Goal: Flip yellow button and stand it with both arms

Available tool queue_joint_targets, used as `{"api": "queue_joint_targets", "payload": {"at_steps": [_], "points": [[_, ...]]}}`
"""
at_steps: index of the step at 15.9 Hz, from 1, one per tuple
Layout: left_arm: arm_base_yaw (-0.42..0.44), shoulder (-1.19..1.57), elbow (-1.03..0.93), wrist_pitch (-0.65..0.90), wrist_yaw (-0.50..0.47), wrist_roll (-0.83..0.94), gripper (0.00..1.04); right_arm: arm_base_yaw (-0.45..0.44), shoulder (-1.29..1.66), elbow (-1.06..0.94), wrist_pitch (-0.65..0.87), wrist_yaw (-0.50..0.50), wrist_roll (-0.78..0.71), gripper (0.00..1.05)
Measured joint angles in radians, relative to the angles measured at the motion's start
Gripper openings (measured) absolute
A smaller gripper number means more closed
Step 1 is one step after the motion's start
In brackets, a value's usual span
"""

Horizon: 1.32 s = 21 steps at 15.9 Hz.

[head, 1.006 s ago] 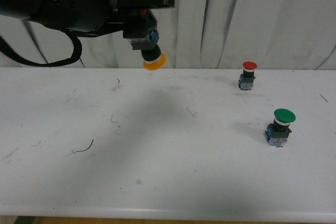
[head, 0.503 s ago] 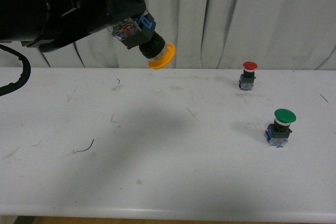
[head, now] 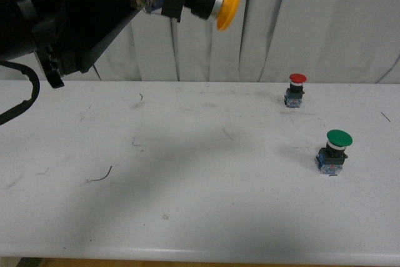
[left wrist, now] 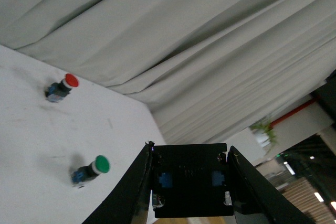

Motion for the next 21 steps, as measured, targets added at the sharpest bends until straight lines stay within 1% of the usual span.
{"api": "queue_joint_targets", "payload": {"at_steps": [1,3,10,11,12,13,14,16,18,19,21], "points": [[-0.003,0.025,0.0,0.087,-0.002,-0.077,0.36,0.0,0.0,0.0,0.0,0.0,0.0,0.98],[-0.011,0.04,-0.008,0.085,-0.008,-0.159,0.36,0.0,0.0,0.0,0.0,0.0,0.0,0.98],[-0.045,0.035,-0.01,0.087,-0.019,-0.175,0.36,0.0,0.0,0.0,0.0,0.0,0.0,0.98],[-0.047,0.035,-0.01,0.087,-0.019,-0.17,0.36,-0.018,0.014,0.0,0.041,-0.044,0.012,0.98],[-0.047,0.035,-0.008,0.087,-0.02,-0.166,0.36,-0.057,0.064,0.0,0.132,-0.092,0.026,0.98],[-0.047,0.035,-0.006,0.087,-0.021,-0.159,0.36,-0.104,0.184,0.001,0.251,-0.132,0.035,0.98],[-0.048,0.035,-0.005,0.087,-0.022,-0.156,0.36,-0.132,0.364,0.01,0.43,-0.159,0.053,0.98],[-0.05,0.035,-0.003,0.087,-0.028,-0.152,0.36,-0.13,0.632,0.072,0.696,-0.163,0.067,0.98],[-0.058,0.03,0.001,0.081,-0.031,-0.15,0.36,-0.105,0.909,0.205,0.94,-0.167,0.104,0.98],[-0.063,0.025,0.005,0.069,-0.034,-0.143,0.36,-0.087,1.035,0.279,1.025,-0.173,0.124,0.98],[-0.069,0.018,0.012,0.056,-0.039,-0.132,0.36,-0.04,1.257,0.426,1.083,-0.189,0.18,0.98]]}}
